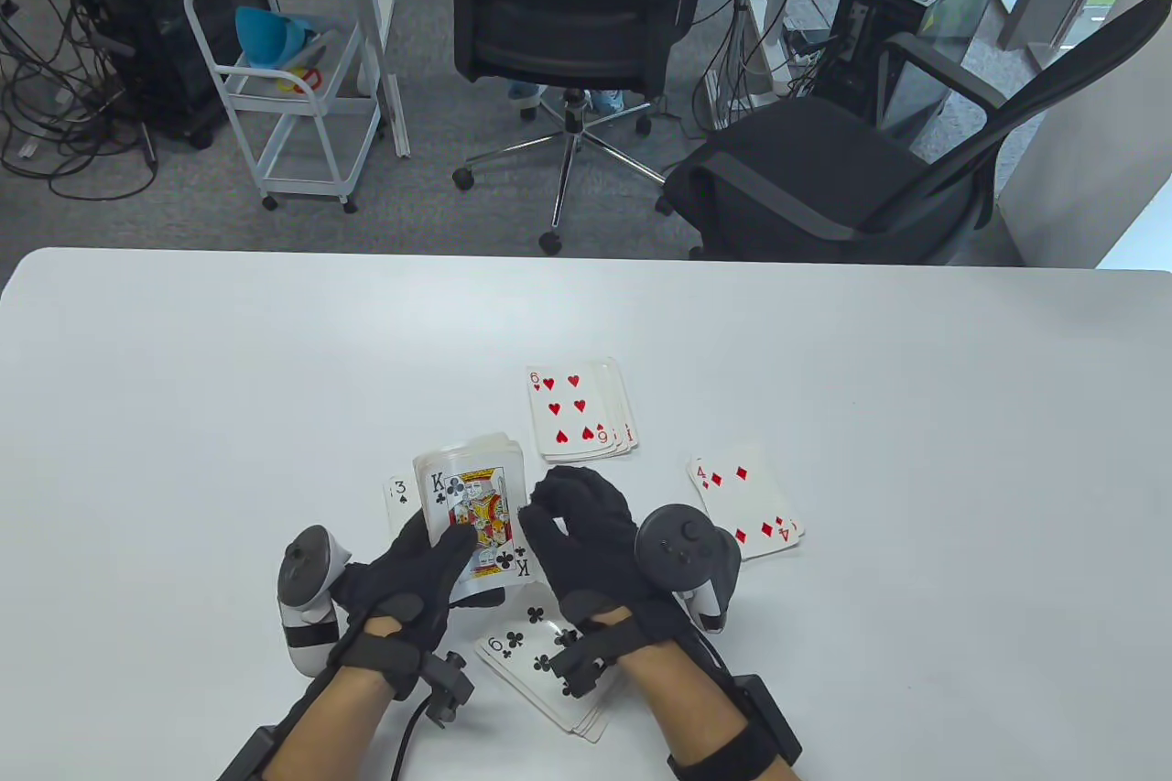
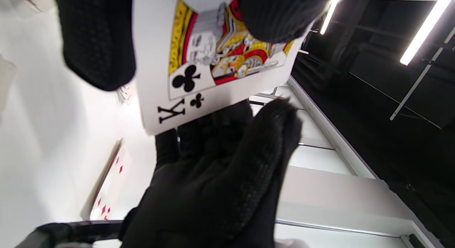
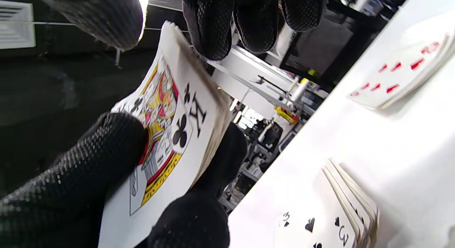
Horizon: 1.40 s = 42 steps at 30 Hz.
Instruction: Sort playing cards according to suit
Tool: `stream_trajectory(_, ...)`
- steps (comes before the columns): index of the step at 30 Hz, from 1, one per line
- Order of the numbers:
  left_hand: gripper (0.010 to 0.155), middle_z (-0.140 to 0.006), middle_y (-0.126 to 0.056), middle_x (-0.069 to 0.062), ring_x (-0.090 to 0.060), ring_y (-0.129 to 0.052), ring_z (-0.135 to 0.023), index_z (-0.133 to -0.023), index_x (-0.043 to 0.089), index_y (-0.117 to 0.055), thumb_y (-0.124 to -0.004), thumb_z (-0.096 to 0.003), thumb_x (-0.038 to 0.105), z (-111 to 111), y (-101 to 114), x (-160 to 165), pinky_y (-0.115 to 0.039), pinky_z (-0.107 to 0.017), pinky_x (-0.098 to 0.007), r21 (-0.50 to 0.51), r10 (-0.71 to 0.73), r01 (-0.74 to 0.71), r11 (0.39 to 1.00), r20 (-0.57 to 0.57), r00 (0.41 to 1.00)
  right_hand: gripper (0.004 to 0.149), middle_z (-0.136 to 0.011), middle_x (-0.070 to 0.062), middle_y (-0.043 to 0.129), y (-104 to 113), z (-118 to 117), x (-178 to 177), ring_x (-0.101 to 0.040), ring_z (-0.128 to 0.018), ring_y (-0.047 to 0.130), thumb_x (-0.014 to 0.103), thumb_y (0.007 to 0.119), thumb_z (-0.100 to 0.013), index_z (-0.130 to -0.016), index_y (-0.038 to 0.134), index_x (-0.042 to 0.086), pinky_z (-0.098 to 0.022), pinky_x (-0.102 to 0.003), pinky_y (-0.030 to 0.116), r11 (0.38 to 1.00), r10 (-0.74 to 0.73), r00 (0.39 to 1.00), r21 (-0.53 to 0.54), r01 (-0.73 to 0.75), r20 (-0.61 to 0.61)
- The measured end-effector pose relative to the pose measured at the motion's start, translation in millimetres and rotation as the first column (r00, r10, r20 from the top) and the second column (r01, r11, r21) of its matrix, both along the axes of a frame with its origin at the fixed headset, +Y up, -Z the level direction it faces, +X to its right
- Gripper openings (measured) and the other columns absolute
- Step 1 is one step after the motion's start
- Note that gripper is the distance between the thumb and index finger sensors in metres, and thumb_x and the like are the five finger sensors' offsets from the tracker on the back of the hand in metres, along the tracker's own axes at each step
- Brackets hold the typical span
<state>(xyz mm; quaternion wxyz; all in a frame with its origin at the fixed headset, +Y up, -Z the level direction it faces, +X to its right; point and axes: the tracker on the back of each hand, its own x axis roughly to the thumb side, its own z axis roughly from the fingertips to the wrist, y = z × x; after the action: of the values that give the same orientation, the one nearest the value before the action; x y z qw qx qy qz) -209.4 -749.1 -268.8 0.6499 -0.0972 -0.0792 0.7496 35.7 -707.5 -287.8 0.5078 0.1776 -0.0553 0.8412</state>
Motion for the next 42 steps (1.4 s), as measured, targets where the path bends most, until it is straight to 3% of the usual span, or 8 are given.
stream_trajectory(5, 0.055, -0.096, -0.086, -0.001, -0.030, -0.099, -0.077, -0.103, 0.026, -0.063, -0.081, -0.0539, 0.043, 4.1, -2.0, 1.8, -0.096, -0.044, -0.041, -0.009, 0.020, -0.020, 1.000, -0.007, 1.000, 0.065, -0.107, -0.022, 0.053, 3.1, 4.9, -5.4, -0.053, -0.100, 0.044, 0.057, 0.081, -0.052, -0.093, 0.064, 0.011, -0.067, -0.074, 0.035, 0.995, 0.088, 0.996, 0.041, -0.089, 0.028)
stream_trajectory(12, 0.054, -0.094, -0.088, 0.001, -0.028, -0.101, -0.075, -0.102, 0.026, -0.065, -0.083, -0.0533, 0.044, 6.4, 0.0, 6.4, -0.096, -0.044, -0.040, -0.004, -0.008, 0.008, 1.000, 0.015, 1.000, 0.055, -0.101, -0.020, 0.063, 5.1, 7.9, -5.3, -0.051, -0.097, 0.055, 0.052, 0.088, -0.048, -0.079, 0.072, 0.010, -0.067, -0.072, 0.041, 0.989, 0.100, 0.991, 0.096, -0.108, 0.092)
stream_trajectory(25, 0.058, -0.097, -0.084, -0.003, -0.030, -0.098, -0.078, -0.103, 0.025, -0.062, -0.083, -0.0533, 0.046, 1.3, -8.7, 9.2, -0.096, -0.044, -0.041, -0.039, 0.040, -0.036, 0.999, 0.111, 0.993, 0.039, -0.094, -0.017, 0.080, 7.8, 1.5, 10.4, -0.048, -0.095, 0.065, 0.039, 0.080, -0.054, -0.069, 0.090, 0.004, -0.067, -0.072, 0.044, 0.995, 0.054, 0.994, 0.084, -0.062, 0.098)
stream_trajectory(27, 0.058, -0.098, -0.083, -0.004, -0.030, -0.097, -0.079, -0.104, 0.026, -0.062, -0.083, -0.0532, 0.046, 1.6, -8.9, 10.2, -0.096, -0.045, -0.041, -0.041, 0.055, -0.051, 0.998, 0.111, 0.992, 0.039, -0.095, -0.017, 0.079, 7.6, 0.4, 13.6, -0.048, -0.095, 0.064, 0.040, 0.082, -0.054, -0.072, 0.092, 0.007, -0.067, -0.072, 0.044, 0.995, 0.054, 0.993, 0.082, -0.062, 0.102)
stream_trajectory(29, 0.058, -0.098, -0.083, -0.003, -0.030, -0.097, -0.079, -0.103, 0.026, -0.062, -0.083, -0.0532, 0.046, 2.3, -7.9, 10.7, -0.095, -0.046, -0.041, -0.035, 0.041, -0.038, 0.999, 0.103, 0.994, 0.048, -0.100, -0.019, 0.071, 8.0, 0.0, 15.9, -0.049, -0.096, 0.062, 0.040, 0.087, -0.052, -0.087, 0.080, 0.008, -0.067, -0.072, 0.043, 0.997, 0.034, 0.993, 0.070, -0.043, 0.117)
stream_trajectory(32, 0.057, -0.097, -0.084, -0.003, -0.030, -0.097, -0.079, -0.103, 0.026, -0.063, -0.083, -0.0536, 0.046, 2.7, -7.9, 9.5, -0.095, -0.046, -0.041, -0.043, 0.016, -0.012, 0.999, 0.086, 0.996, 0.053, -0.103, -0.019, 0.063, 11.8, -1.1, 19.5, -0.049, -0.098, 0.057, 0.037, 0.090, -0.051, -0.092, 0.070, 0.011, -0.068, -0.072, 0.042, 0.995, 0.042, 0.990, 0.080, -0.053, 0.132)
stream_trajectory(37, 0.055, -0.097, -0.084, -0.003, -0.030, -0.097, -0.079, -0.103, 0.026, -0.063, -0.081, -0.0540, 0.045, 4.7, -1.6, -1.8, -0.094, -0.046, -0.042, -0.022, -0.012, 0.011, 1.000, -0.024, 1.000, 0.037, -0.102, -0.019, 0.068, 15.3, -7.1, 34.3, -0.052, -0.099, 0.055, 0.035, 0.084, -0.054, -0.084, 0.084, 0.013, -0.067, -0.074, 0.037, 0.996, 0.084, 0.981, 0.012, -0.087, 0.173)
stream_trajectory(42, 0.055, -0.096, -0.085, -0.003, -0.030, -0.098, -0.078, -0.102, 0.025, -0.064, -0.080, -0.0538, 0.045, 4.6, 12.9, -19.3, -0.095, -0.046, -0.041, 0.087, 0.057, -0.044, 0.995, -0.145, 0.988, 0.037, -0.106, -0.023, 0.061, 5.8, -20.4, 45.0, -0.054, -0.101, 0.044, 0.032, 0.084, -0.055, -0.083, 0.088, 0.009, -0.067, -0.075, 0.031, 0.966, 0.204, 0.971, -0.187, -0.179, 0.125)
